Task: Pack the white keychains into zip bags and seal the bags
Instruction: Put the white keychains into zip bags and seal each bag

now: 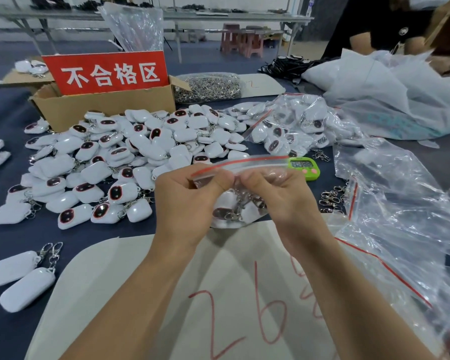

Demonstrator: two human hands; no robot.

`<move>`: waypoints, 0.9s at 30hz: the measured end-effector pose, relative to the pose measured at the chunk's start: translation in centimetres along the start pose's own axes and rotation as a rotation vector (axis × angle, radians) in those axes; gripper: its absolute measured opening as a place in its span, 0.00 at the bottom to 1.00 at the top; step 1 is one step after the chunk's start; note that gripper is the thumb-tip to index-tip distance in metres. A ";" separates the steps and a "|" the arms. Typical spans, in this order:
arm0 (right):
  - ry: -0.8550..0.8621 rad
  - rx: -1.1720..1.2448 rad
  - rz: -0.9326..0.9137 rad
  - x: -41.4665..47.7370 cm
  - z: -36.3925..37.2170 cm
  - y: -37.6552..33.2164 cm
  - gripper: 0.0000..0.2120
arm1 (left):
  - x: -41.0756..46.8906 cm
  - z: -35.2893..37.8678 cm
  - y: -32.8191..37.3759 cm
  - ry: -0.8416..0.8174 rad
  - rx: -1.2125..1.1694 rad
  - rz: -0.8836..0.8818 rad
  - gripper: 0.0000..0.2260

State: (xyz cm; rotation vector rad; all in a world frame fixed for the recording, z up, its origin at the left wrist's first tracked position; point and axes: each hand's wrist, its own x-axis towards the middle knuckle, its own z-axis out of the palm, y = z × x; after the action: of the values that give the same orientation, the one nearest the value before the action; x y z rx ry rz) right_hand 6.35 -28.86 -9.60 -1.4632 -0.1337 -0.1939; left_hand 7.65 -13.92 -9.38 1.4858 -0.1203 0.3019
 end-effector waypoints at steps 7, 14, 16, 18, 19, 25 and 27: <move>0.079 0.085 0.033 0.4 -1.2 -0.3 0.12 | 0.0 0.5 0.3 -0.006 -0.061 -0.068 0.02; 0.153 0.157 0.076 0.9 -1.2 -0.7 0.05 | -0.2 0.6 0.5 -0.076 -0.026 -0.001 0.06; 0.134 0.157 0.107 0.9 -1.1 -0.9 0.06 | -0.1 0.7 0.5 -0.062 0.029 0.032 0.08; 0.155 0.166 0.108 0.9 -0.9 -1.2 0.10 | -0.3 1.0 0.5 -0.046 -0.016 -0.025 0.13; 0.176 0.173 0.101 1.0 -0.9 -1.5 0.13 | -0.5 1.0 0.6 -0.059 -0.078 -0.070 0.13; 0.292 0.286 0.180 1.9 -0.6 -3.3 0.15 | -0.1 1.3 0.3 -0.459 -0.002 -0.182 0.12; 0.266 0.312 0.199 2.3 -1.3 -3.5 0.14 | 0.6 2.2 0.0 -0.287 0.025 -0.218 0.06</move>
State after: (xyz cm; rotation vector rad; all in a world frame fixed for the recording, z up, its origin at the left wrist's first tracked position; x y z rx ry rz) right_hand 7.78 -30.59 -5.85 -1.1198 0.1903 -0.1941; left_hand 8.46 -16.06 -9.04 1.5450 -0.1822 -0.0871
